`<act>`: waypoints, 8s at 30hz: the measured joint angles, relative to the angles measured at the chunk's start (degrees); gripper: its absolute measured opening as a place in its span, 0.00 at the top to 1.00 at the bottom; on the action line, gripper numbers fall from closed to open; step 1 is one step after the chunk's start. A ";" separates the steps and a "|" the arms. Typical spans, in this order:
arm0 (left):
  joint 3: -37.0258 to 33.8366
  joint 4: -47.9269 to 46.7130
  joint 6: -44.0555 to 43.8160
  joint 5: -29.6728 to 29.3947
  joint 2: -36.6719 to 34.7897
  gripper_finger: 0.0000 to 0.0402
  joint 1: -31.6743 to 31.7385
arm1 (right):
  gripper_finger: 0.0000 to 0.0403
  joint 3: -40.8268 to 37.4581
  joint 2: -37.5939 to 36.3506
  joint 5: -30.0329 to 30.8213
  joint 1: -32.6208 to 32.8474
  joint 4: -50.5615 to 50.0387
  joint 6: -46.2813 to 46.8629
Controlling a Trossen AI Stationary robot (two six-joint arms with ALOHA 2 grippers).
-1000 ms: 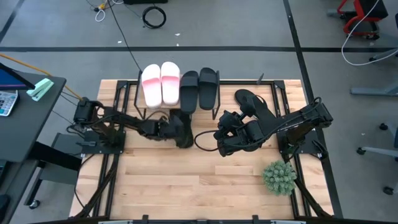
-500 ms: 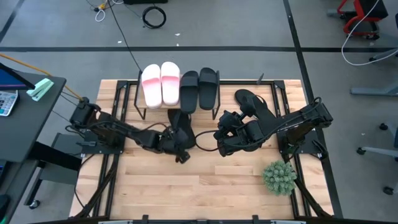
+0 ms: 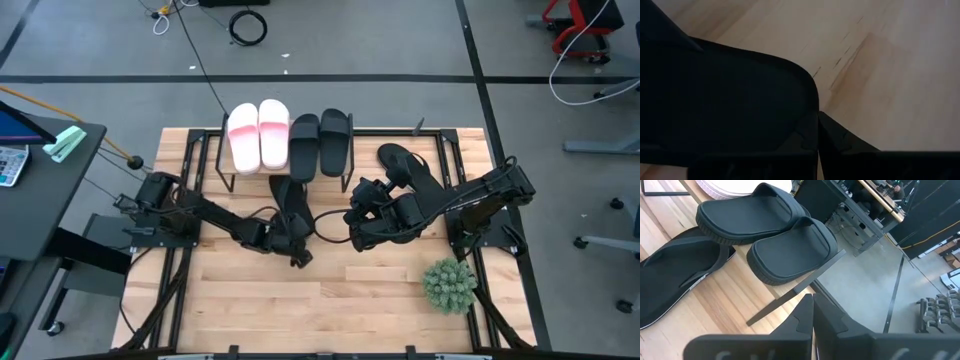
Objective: Pick and place slides into the shelf
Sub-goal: Put the left black flipflop under the shelf, then put the black flipflop under the shelf
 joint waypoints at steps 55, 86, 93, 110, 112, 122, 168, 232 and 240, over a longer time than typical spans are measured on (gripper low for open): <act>0.02 -25.18 7.68 -8.11 -15.58 0.97 2.92 | 0.97 -16.21 0.09 -15.53 7.97 0.03 22.34; 0.24 -25.81 22.71 -8.15 -41.35 0.95 -4.38 | 0.59 -35.63 -7.89 -24.32 -26.06 4.71 -2.51; 0.24 -30.11 18.72 -8.17 -41.33 0.96 -4.36 | 0.59 -46.35 -25.84 -27.74 -40.84 18.08 -10.57; 0.24 -29.83 18.22 -9.01 -41.33 0.94 -4.36 | 0.59 -59.08 -37.30 -41.74 -47.23 38.83 -22.60; 0.24 -29.83 18.22 -9.01 -41.33 0.96 -4.36 | 0.59 -59.75 -36.75 -41.50 -47.23 38.81 -22.49; 0.24 -27.31 20.10 -9.05 -41.33 0.97 -3.72 | 0.59 -59.95 -33.15 -43.19 -47.65 40.40 -21.43; 0.28 -24.70 19.83 -8.99 -41.33 0.94 -3.90 | 0.99 -33.48 -3.32 -28.41 14.70 55.83 26.46; 0.28 -25.83 19.69 -8.98 -41.34 0.95 -12.98 | 0.85 -4.31 19.34 -42.89 -3.82 38.20 6.00; 0.28 -26.16 17.59 -8.98 -41.33 0.99 -15.57 | 0.88 -4.33 19.63 -49.15 2.83 35.93 9.25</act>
